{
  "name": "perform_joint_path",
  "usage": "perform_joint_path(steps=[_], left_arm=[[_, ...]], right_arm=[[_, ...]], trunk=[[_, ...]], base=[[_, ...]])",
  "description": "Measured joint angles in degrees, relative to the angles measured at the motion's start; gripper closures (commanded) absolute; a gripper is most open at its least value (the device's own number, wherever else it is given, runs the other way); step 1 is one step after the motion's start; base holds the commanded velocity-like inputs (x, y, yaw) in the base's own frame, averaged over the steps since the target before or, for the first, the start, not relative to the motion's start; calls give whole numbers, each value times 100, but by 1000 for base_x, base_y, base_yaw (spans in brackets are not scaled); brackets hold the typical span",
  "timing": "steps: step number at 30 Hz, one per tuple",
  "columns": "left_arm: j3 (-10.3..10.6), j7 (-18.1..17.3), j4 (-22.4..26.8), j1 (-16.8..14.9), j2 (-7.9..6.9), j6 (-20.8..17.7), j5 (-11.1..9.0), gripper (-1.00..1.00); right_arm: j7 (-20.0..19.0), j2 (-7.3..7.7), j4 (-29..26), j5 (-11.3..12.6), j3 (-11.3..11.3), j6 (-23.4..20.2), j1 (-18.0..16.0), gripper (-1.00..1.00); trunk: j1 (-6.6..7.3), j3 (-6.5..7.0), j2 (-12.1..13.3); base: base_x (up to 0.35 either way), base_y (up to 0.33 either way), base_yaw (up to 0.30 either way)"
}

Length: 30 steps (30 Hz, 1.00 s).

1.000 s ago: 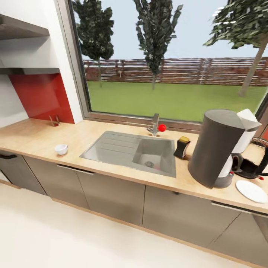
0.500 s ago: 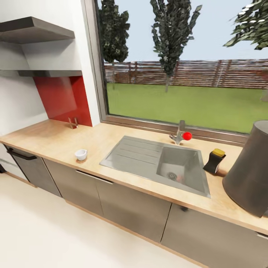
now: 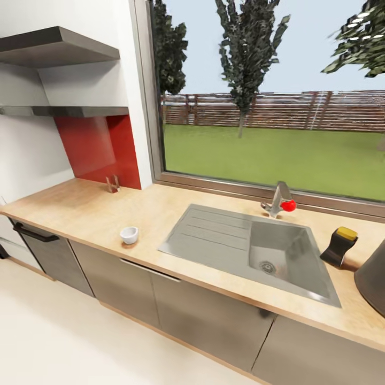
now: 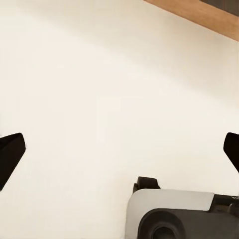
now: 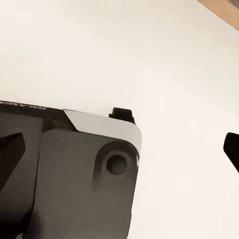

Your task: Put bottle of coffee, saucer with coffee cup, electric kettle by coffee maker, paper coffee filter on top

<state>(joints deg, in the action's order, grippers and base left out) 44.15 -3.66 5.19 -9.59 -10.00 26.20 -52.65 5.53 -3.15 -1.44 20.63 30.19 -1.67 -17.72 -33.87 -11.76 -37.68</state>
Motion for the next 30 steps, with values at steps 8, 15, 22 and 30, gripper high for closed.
perform_joint_path(steps=[8, 15, 22, 30], left_arm=[[0, -3, 0, 2, 0, 13, -165, -100], [1, -8, 1, 3, 0, 17, -261, -100], [1, -8, 0, 1, 1, 17, -263, -100], [1, -8, 1, 2, 1, 17, -263, -100]], right_arm=[[0, 0, 0, 0, 0, 0, 5, -100], [0, 2, -1, 0, -5, 0, 9, -100], [0, 2, -1, 1, -9, 0, 10, -100], [1, 1, -4, 1, -8, 0, 10, -100]], trunk=[[-1, 71, 1], [-1, 134, 1], [-1, 192, 1], [-1, 250, 1]], base=[[42, 334, -76], [1, 337, -122], [0, 338, -186], [0, 338, -217]])
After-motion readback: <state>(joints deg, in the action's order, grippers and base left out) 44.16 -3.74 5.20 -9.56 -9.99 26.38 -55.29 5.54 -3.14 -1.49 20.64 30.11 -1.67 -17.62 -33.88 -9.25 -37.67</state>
